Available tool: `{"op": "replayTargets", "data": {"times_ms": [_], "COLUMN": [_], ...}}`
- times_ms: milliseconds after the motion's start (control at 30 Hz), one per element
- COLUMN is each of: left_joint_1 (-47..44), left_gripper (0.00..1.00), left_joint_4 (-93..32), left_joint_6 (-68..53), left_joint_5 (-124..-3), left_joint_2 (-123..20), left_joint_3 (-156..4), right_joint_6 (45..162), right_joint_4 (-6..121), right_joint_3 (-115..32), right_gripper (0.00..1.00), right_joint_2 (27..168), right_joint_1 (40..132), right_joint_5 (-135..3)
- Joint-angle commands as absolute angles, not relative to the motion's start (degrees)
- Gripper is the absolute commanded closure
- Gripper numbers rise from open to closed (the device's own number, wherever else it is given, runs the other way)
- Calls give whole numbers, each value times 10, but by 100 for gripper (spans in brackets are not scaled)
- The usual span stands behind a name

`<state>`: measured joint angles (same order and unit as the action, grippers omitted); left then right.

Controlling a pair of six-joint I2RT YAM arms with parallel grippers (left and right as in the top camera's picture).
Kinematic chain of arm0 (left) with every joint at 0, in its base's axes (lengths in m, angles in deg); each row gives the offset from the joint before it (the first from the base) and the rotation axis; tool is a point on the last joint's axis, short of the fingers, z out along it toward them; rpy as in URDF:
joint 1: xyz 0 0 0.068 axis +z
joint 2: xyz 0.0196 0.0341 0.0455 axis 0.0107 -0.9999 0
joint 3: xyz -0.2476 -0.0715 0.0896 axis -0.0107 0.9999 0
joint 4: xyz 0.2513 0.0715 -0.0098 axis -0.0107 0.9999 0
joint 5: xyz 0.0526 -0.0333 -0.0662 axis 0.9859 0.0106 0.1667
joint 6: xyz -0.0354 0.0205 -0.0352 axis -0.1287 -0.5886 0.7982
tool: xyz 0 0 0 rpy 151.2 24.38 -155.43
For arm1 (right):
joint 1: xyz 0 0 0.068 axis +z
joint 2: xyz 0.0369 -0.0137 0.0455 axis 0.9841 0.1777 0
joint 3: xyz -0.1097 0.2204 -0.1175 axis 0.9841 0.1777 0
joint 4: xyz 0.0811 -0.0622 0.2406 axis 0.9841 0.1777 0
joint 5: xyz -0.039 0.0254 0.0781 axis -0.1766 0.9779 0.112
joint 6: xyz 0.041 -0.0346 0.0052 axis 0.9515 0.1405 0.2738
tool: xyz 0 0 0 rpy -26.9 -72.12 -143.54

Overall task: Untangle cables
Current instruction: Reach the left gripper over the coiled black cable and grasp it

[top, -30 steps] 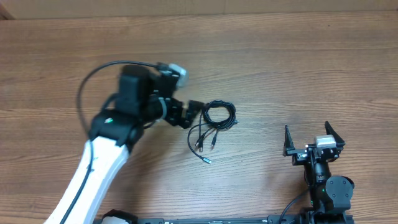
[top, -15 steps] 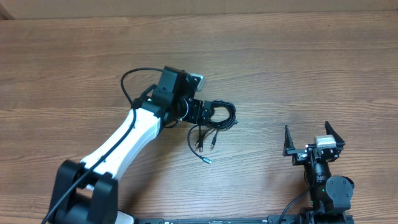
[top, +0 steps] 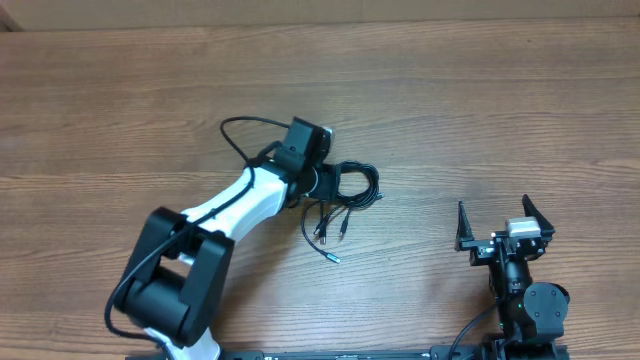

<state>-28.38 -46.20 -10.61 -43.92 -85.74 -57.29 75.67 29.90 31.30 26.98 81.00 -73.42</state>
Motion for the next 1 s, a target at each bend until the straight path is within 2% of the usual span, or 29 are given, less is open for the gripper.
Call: {"op": "replayTargets", "data": {"times_ms": [0, 33, 67, 233, 300, 400, 500, 533, 567, 600, 633, 700, 767, 800, 833, 900, 967], "left_joint_1": [-285, -284, -283, -269, -259, -246, -241, -240, -239, -239, -239, -239, -239, -239, -239, -241, -243], "left_gripper": [73, 88, 96, 96, 96, 96, 96, 90, 79, 73, 73, 67, 41, 37, 38, 48, 50], "left_joint_4": [-464, -463, -463, -420, -356, -265, -232, -232, -234, -242, -248, -285, -313, -327, -337, -351, -356], "left_joint_6": [-101, -92, -79, 64, 173, 331, 397, 406, 410, 402, 378, 212, 84, 22, -25, -65, -96], "left_joint_5": [-410, -392, -374, -277, -264, -302, -355, -381, -413, -447, -463, -475, -469, -457, -435, -392, -365], "left_joint_2": [-874, -874, -874, -868, -859, -845, -833, -829, -827, -824, -824, -824, -824, -825, -828, -838, -852], "left_joint_3": [-583, -583, -583, -593, -608, -632, -647, -649, -650, -650, -650, -650, -650, -650, -650, -650, -650], "right_joint_6": [755, 755, 755, 755, 755, 755, 755, 755, 755, 755, 755, 755, 755, 755, 755, 755, 755], "right_joint_4": [296, 296, 296, 296, 296, 296, 296, 296, 296, 296, 296, 296, 296, 296, 296, 296, 296], "right_joint_3": [319, 319, 319, 319, 319, 319, 319, 319, 319, 319, 319, 319, 319, 319, 319, 319, 319], "right_gripper": [0, 0, 0, 0, 0, 0, 0, 0, 0, 0, 0, 0, 0, 0, 0, 0, 0], "right_joint_2": [266, 266, 266, 266, 266, 266, 266, 266, 266, 266, 266, 266, 266, 266, 266, 266, 266], "right_joint_1": [812, 812, 812, 812, 812, 812, 812, 812, 812, 812, 812, 812, 812, 812, 812, 812, 812], "right_joint_5": [-739, -739, -739, -739, -739, -739, -739, -739, -739, -739, -739, -739, -739, -739, -739, -739, -739]}}
